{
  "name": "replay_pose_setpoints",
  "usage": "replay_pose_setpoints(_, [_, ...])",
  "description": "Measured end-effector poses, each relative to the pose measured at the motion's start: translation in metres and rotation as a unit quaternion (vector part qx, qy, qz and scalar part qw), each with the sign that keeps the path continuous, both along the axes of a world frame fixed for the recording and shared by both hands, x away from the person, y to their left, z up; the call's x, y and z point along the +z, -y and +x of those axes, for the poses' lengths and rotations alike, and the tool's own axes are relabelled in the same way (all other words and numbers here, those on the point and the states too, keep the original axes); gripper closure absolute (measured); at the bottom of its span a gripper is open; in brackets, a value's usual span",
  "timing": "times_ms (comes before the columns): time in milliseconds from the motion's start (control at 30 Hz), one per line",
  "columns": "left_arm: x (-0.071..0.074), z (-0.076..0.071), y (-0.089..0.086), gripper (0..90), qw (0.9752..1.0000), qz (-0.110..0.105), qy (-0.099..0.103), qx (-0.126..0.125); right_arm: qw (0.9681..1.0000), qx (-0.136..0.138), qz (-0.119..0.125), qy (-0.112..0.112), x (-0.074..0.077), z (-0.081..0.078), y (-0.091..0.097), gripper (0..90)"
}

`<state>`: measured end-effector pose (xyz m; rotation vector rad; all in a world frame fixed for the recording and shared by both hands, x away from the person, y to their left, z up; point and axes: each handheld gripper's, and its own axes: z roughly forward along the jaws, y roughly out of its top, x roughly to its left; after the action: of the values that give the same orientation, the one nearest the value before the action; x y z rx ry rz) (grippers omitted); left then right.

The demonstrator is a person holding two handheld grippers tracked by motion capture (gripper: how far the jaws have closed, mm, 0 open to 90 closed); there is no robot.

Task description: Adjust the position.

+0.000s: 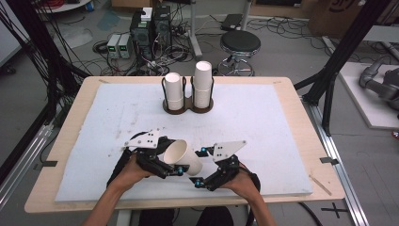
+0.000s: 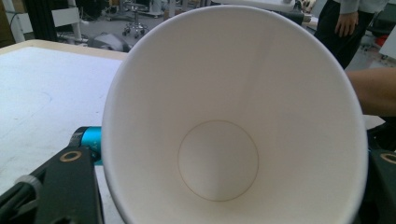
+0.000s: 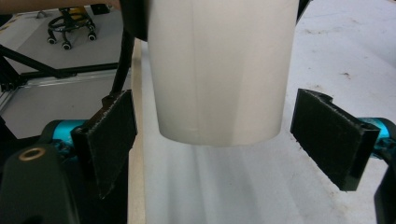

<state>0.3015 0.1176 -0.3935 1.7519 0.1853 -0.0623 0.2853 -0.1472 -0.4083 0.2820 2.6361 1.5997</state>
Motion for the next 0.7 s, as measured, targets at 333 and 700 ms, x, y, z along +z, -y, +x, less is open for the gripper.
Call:
replay_pose_setpoints(333, [0.005, 0.002, -0.007, 27.3, 0.9999, 0.009, 0.008, 0.012, 0.9999, -0.011, -0.003, -0.001, 0.000, 0.001, 0.004, 15.2])
replay_pose_setpoints(700, [0.012, 0.005, -0.016, 27.4, 0.9991, 0.030, 0.018, 0.022, 0.9996, -0.027, 0.001, -0.006, -0.001, 0.004, 0.015, 15.3])
